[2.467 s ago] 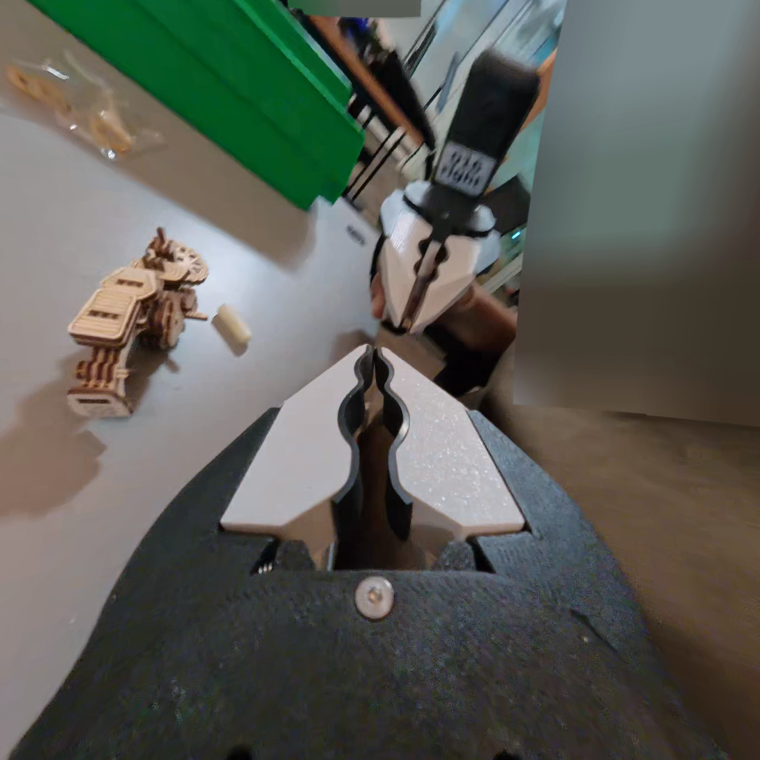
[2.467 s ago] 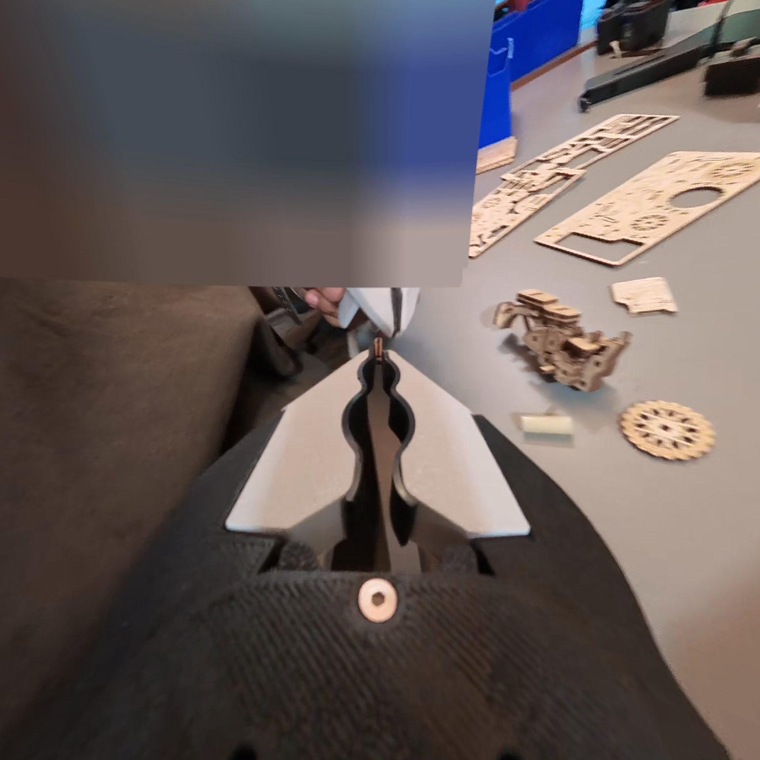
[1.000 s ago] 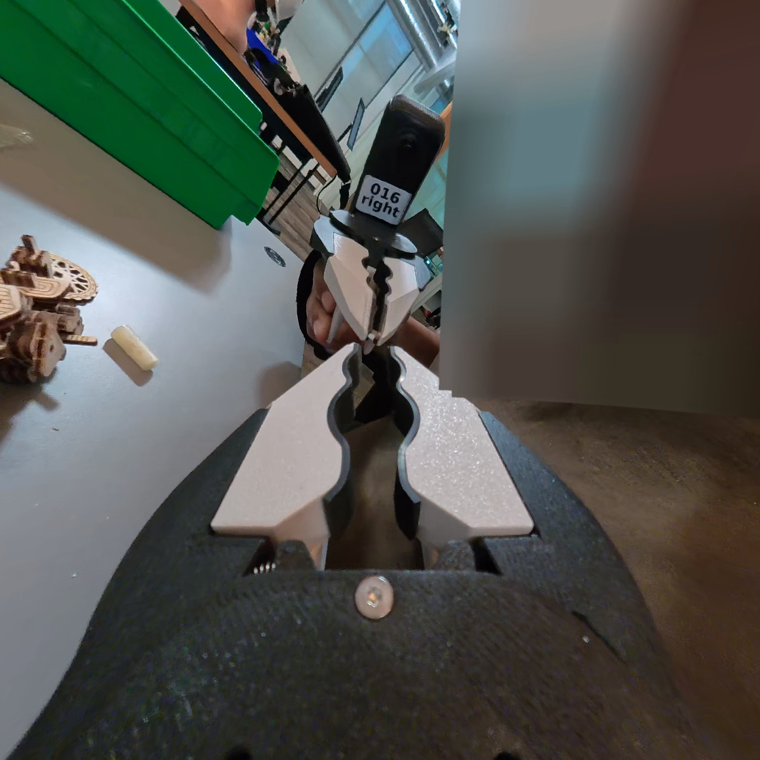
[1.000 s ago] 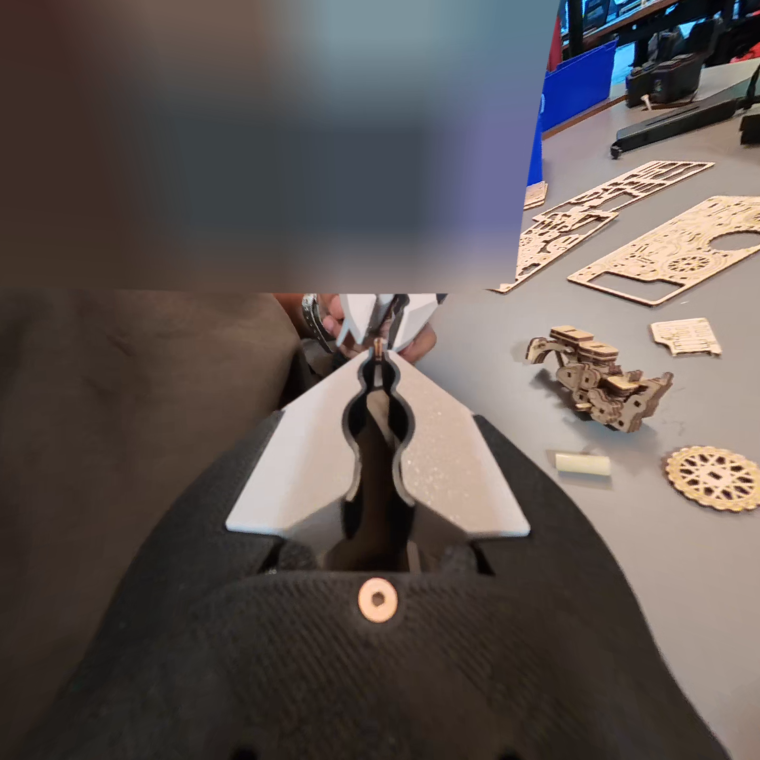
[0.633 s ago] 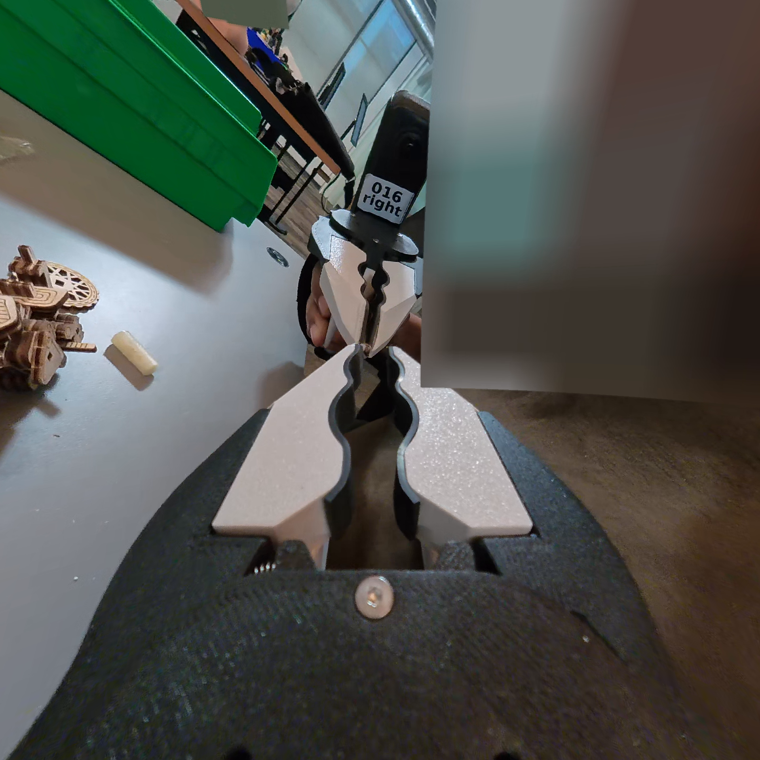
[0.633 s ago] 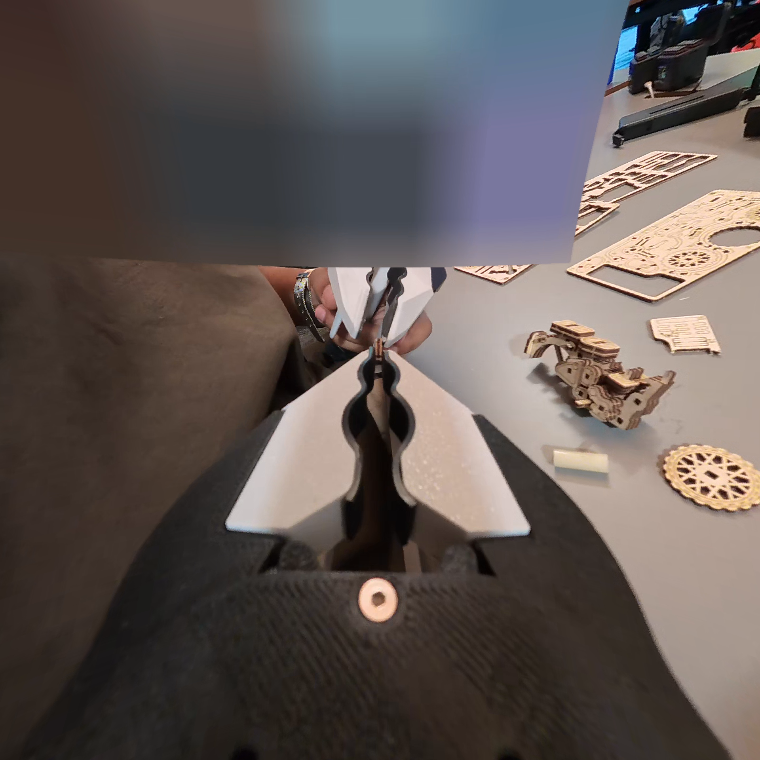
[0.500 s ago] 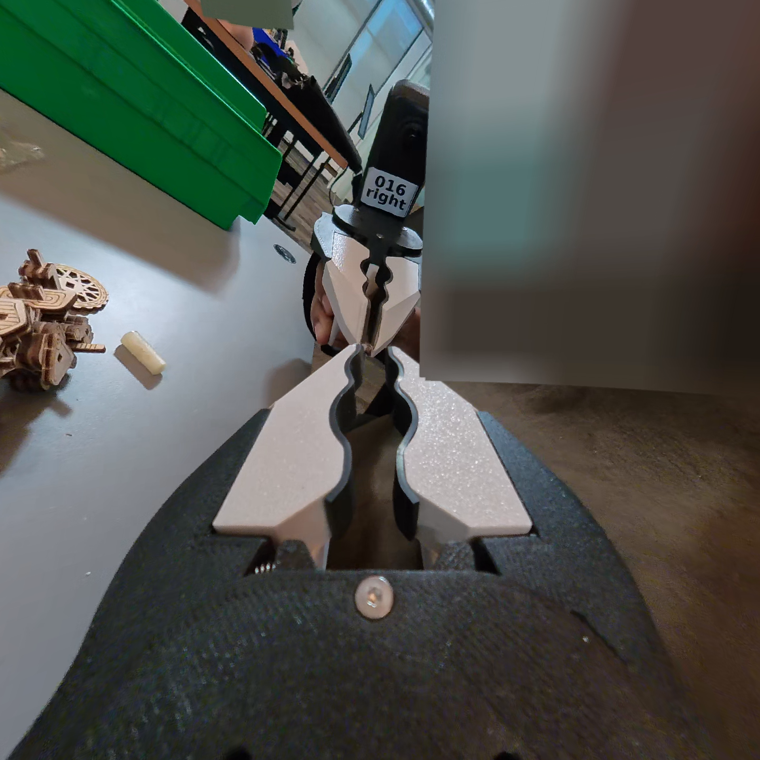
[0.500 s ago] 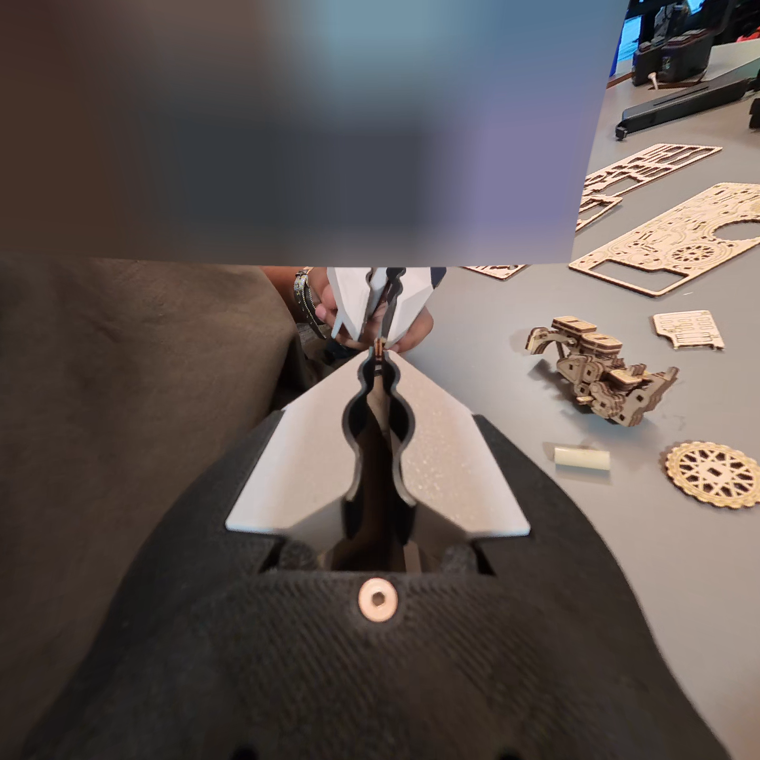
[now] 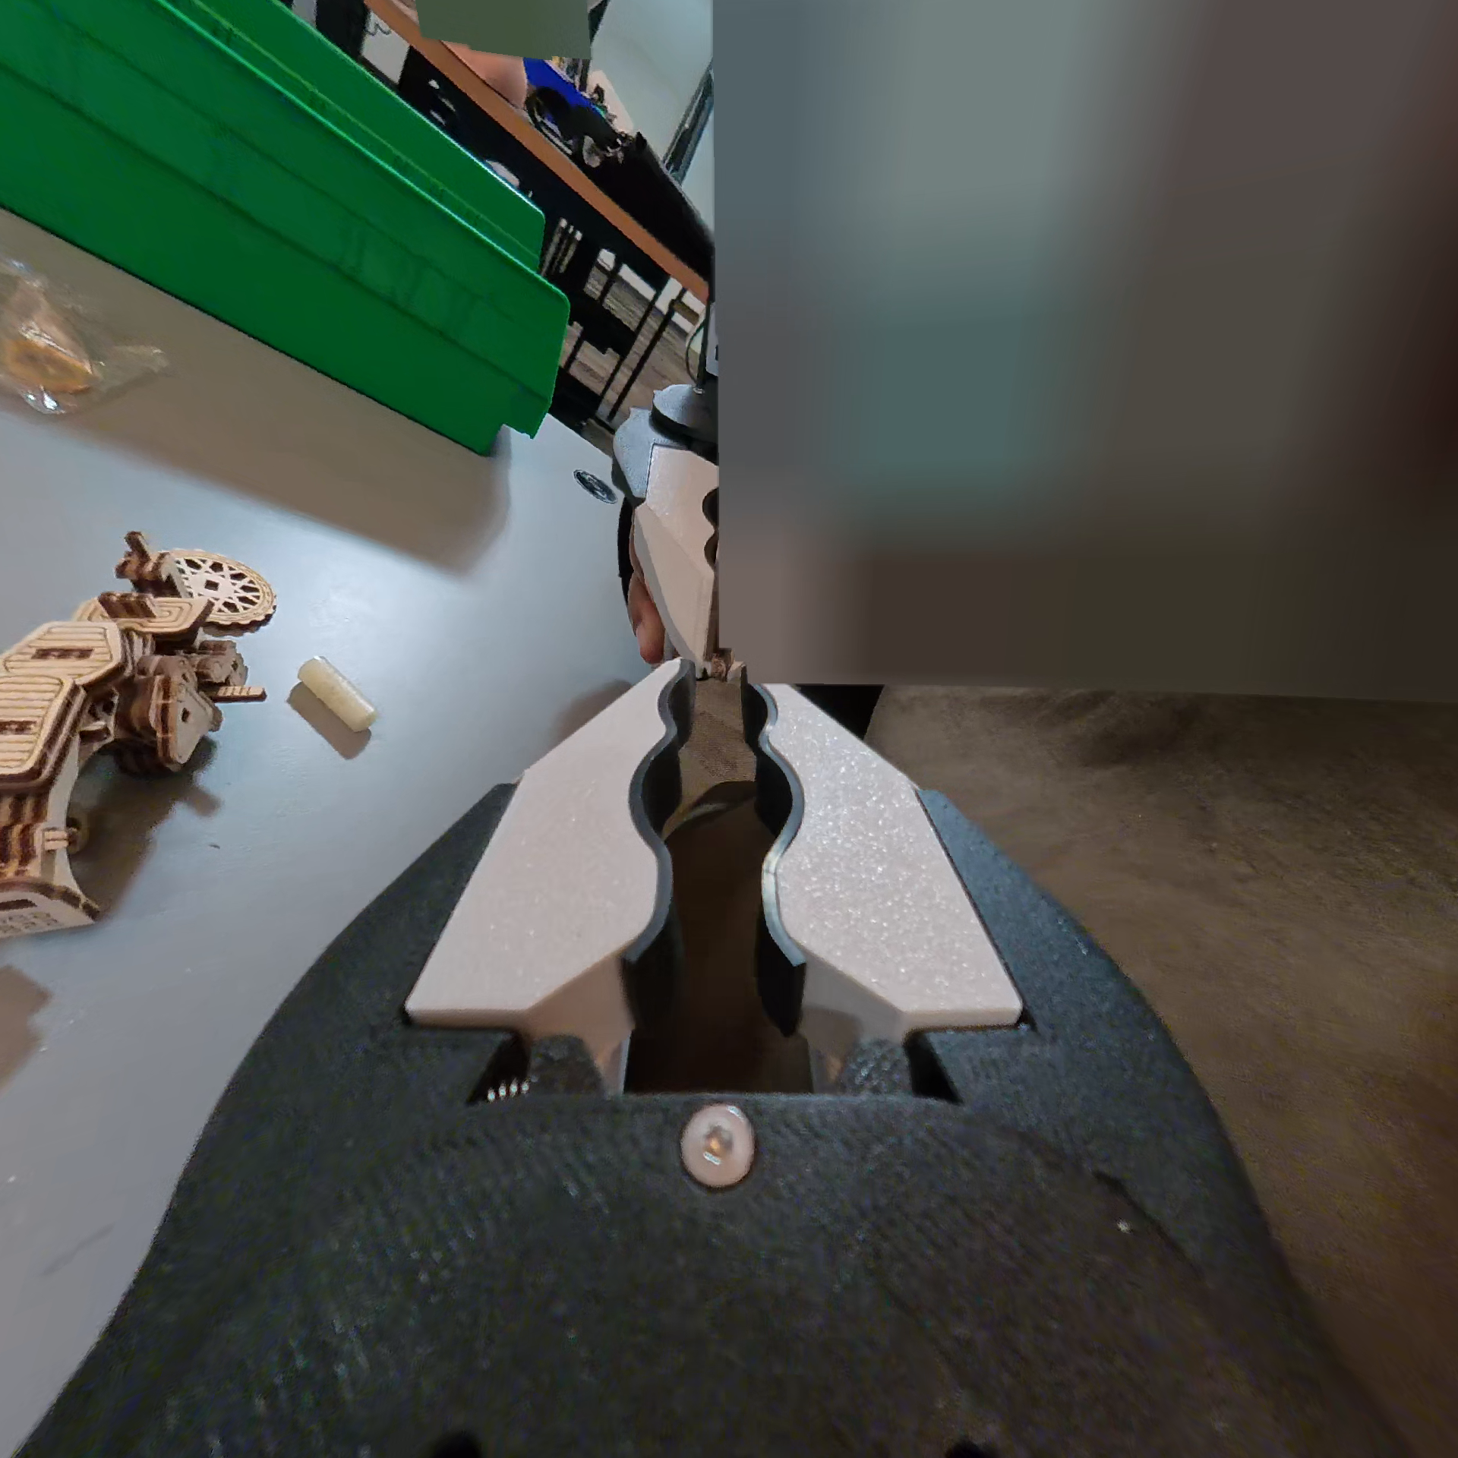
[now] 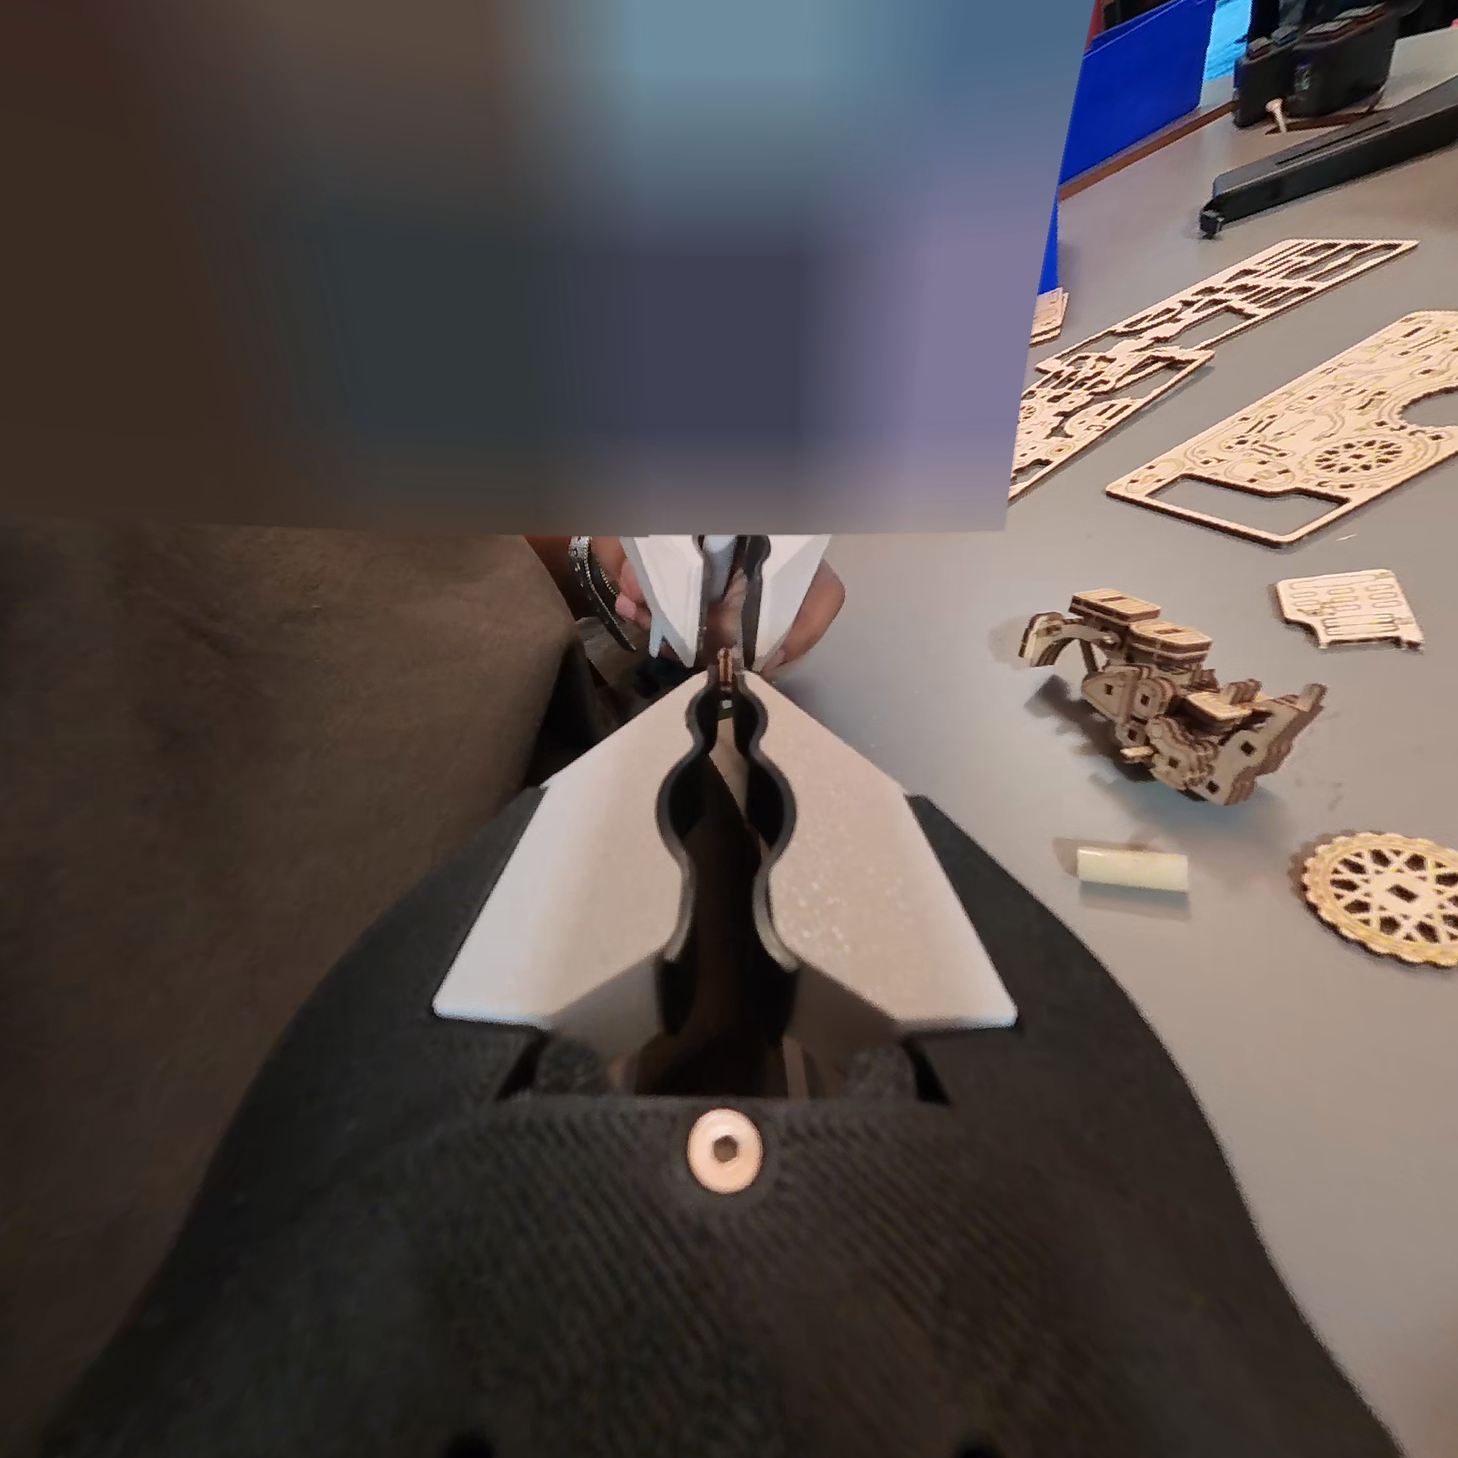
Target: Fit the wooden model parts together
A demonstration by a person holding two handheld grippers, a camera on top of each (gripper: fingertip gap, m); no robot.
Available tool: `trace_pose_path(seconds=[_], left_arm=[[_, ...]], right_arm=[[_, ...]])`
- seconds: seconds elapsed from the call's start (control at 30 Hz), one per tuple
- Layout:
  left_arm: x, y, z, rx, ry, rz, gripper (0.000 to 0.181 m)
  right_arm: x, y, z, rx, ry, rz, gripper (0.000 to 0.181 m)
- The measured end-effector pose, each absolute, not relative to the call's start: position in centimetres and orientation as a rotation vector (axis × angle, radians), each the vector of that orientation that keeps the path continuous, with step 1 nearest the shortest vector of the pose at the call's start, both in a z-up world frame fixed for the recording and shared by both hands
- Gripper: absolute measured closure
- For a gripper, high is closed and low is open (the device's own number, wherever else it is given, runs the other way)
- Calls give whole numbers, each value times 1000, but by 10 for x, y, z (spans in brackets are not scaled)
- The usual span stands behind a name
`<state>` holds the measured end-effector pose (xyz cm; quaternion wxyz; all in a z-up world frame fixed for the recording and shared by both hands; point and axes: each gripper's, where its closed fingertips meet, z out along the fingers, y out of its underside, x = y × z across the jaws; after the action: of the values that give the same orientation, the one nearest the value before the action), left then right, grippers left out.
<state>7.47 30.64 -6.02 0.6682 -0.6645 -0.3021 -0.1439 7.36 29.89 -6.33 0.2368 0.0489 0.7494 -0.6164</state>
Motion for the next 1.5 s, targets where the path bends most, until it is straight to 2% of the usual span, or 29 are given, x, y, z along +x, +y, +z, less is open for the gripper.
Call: trace_pose_path(seconds=[1.5], left_arm=[[77, 310, -65, -1599, -629, -172, 177]], right_arm=[[75, 300, -64, 244, 1898, -1576, 181]])
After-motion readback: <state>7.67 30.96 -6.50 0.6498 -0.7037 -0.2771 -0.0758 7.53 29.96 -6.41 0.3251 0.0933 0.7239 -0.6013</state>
